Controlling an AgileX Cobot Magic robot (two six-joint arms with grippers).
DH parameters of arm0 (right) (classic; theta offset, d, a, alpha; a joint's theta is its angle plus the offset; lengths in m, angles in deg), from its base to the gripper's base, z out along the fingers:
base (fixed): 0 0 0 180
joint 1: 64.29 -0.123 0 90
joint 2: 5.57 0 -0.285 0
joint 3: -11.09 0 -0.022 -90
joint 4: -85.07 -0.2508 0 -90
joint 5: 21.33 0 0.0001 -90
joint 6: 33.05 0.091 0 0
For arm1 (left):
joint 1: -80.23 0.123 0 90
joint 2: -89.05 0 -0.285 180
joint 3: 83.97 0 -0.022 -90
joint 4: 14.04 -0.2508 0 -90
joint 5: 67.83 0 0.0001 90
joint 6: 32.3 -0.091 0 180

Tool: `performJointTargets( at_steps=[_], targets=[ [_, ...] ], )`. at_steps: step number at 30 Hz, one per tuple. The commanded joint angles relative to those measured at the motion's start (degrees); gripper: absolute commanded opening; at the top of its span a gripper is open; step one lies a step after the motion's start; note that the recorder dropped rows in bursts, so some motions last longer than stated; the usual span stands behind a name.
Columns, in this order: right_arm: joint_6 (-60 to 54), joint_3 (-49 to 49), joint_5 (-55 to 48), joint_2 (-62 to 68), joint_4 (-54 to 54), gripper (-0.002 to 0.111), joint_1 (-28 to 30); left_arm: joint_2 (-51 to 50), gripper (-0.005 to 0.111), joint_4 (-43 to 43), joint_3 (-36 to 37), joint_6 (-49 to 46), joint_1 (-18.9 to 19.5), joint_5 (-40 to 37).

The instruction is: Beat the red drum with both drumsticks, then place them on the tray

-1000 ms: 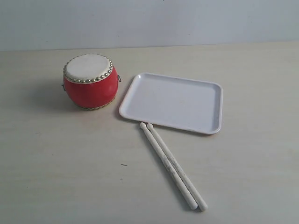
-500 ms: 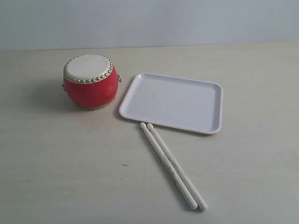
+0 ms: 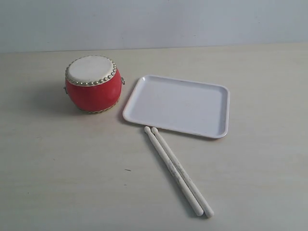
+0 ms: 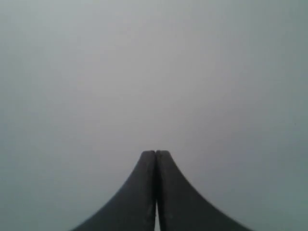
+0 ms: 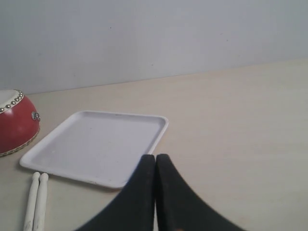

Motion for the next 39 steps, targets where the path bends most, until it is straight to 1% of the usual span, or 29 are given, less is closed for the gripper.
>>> performJointTargets(
  at_steps=[1, 2, 4, 5, 6, 7, 8, 9, 10, 11, 12, 13, 14, 15, 16, 18, 22, 26, 28, 29, 32, 35, 39],
  targets=[
    [-0.1, 0.3, 0.4, -0.4, 0.1, 0.000, 0.2, -0.6, 0.000, 1.3, 1.7, 5.7, -0.4, -17.6],
    [-0.1, 0.3, 0.4, -0.4, 0.1, 0.000, 0.2, -0.6, 0.000, 2.0, 2.2, 6.5, -0.4, -19.2],
    [-0.1, 0.3, 0.4, -0.4, 0.1, 0.000, 0.2, -1.7, 0.000, 13.0, 2.6, 12.8, -0.9, -21.4],
    [-0.1, 0.3, 0.4, -0.4, 0.1, 0.000, 0.2, -3.1, 0.000, 24.3, 2.0, 15.7, -1.5, -23.1],
    [-0.1, 0.3, 0.4, -0.4, 0.1, 0.000, 0.2, -4.2, 0.000, 29.9, 1.4, 16.7, -2.0, -23.8],
    [-0.1, 0.3, 0.4, -0.4, 0.1, 0.000, 0.2, -6.5, 0.000, 42.2, 0.2, 17.5, -3.4, -25.7],
    [-0.1, 0.3, 0.4, -0.4, 0.1, 0.000, 0.2, -7.8, 0.000, 50.7, -0.9, 17.5, -4.5, -27.6],
    [-0.1, 0.3, 0.4, -0.4, 0.1, 0.000, 0.2, -10.7, 0.000, 64.7, -3.0, 14.7, -7.1, -32.3],
    [-0.1, 0.3, 0.4, -0.4, 0.1, 0.000, 0.2, -13.1, 0.000, 74.9, -5.6, 9.8, -9.9, -40.1],
    [-0.1, 0.3, 0.4, -0.4, 0.1, 0.000, 0.2, -14.1, 0.000, 80.1, -6.9, 8.0, -11.4, -44.1],
    [-0.1, 0.3, 0.4, -0.4, 0.1, 0.000, 0.2, -15.5, 0.000, 87.4, -8.5, 7.3, -13.7, -50.4],
    [-0.1, 0.3, 0.4, -0.4, 0.1, 0.000, 0.2, -15.9, 0.000, 90.6, -8.9, 7.3, -14.8, -53.3],
    [-0.1, 0.3, 0.4, -0.4, 0.1, 0.000, 0.2, -16.5, 0.000, 95.7, -9.1, 7.3, -17.0, -57.1],
    [-0.1, 0.3, 0.4, -0.4, 0.1, 0.000, 0.2, -16.7, 0.000, 97.8, -9.1, 7.3, -18.1, -59.3],
    [-0.1, 0.3, 0.4, -0.4, 0.1, 0.000, 0.2, -17.2, 0.000, 100.4, -8.9, 7.5, -19.9, -62.3],
    [-0.1, 0.3, 0.4, -0.4, 0.1, 0.000, 0.2, -18.2, 0.000, 105.0, -7.8, 7.8, -22.3, -65.7],
    [-0.1, 0.3, 0.4, -0.4, 0.1, 0.000, 0.2, -20.7, 0.000, 108.0, -4.9, 8.0, -24.8, -66.8],
    [-0.1, 0.3, 0.4, -0.4, 0.1, 0.000, 0.2, -24.0, 0.000, 113.0, -0.3, 8.0, -26.7, -62.0],
    [-0.1, 0.3, 0.4, -0.4, 0.0, 0.000, 0.2, -25.3, 0.000, 114.0, 1.6, 8.0, -27.3, -57.7],
    [-0.1, 0.3, 0.4, -0.4, 0.0, 0.000, 0.2, -26.3, 0.000, 115.6, 2.9, 8.0, -27.3, -54.3],
    [-0.1, 0.3, 0.4, -0.4, 0.0, 0.000, 0.2, -28.9, 0.000, 120.6, 5.4, 8.0, -27.3, -47.6],
    [-0.1, 0.3, 0.4, -0.4, 0.0, 0.000, 0.2, -32.2, 0.000, 121.5, 7.2, 7.5, -27.3, -43.1],
    [-0.1, 0.3, 0.4, -0.4, 0.0, 0.000, 0.2, -37.0, 0.000, 121.6, 8.0, 5.6, -27.3, -40.0]
  ],
)
